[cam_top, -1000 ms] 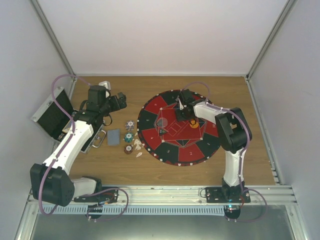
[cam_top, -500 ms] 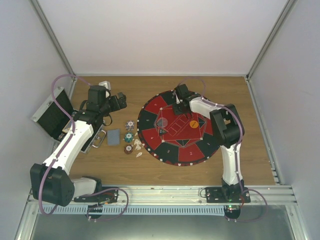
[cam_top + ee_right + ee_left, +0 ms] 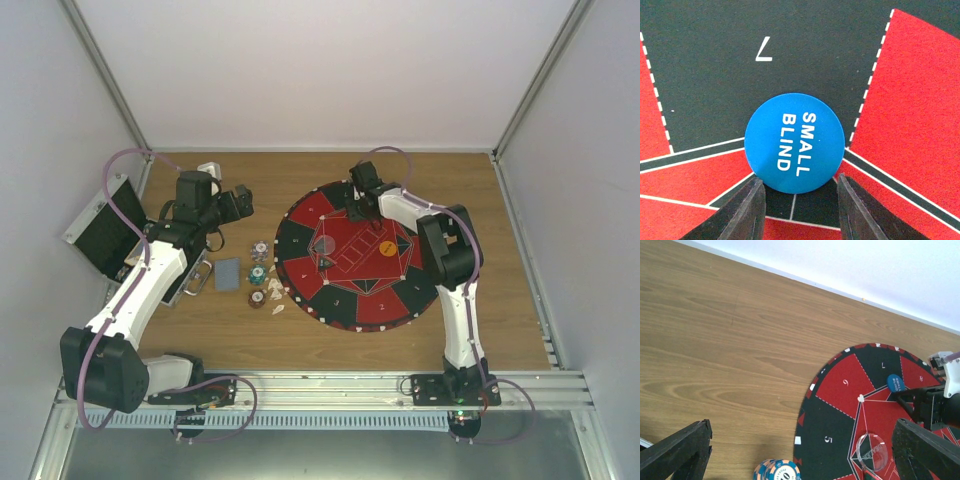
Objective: Distribute texas hold em gaming equipment
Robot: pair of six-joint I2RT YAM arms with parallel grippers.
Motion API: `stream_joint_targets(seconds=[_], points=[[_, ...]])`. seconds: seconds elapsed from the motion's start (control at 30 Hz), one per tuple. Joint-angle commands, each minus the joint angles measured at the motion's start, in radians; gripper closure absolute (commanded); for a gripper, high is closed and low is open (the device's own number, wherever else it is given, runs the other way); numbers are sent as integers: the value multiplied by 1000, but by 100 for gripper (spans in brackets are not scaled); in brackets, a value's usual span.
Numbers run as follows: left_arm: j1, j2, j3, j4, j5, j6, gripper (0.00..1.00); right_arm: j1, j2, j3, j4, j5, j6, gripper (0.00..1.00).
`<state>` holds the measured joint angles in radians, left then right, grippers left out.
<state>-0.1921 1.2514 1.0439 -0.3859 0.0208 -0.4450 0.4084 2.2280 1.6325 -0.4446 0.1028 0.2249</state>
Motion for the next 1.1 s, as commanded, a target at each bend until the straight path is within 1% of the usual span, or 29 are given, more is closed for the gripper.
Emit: stream_joint_targets(seconds=[0.0,0.23,0.37,0.5,0.67,0.8,0.9,1.07], points=[[-7,-19,12,27,-12,-4,1,-29,53,9,-56,36,10,59],[-7,-18,10,29,-12,-6,1,-28,-9,-16,5,-124,-73,49],[-6,-20,10,29,-12,-6,1,-20,-63,-16,-10,-149,-92,44],[-6,-28,6,29,-12,-6,2,-12,-171,-86,-13,-132,-65,38],[-7,-33,-5,31,-12,-9,1,-14,-321,-244,-46,-71,-2,33],[-6,-29,-9,32,-12,-11,1,-24,-420,-391,-53,-19,40,26],[-6,-27,-12,35,-11,-11,1,-30,-444,-459,-48,-11,54,23],[-7,-26,-13,35,-4,-12,1,-31,-433,-493,-38,-3,82,19]])
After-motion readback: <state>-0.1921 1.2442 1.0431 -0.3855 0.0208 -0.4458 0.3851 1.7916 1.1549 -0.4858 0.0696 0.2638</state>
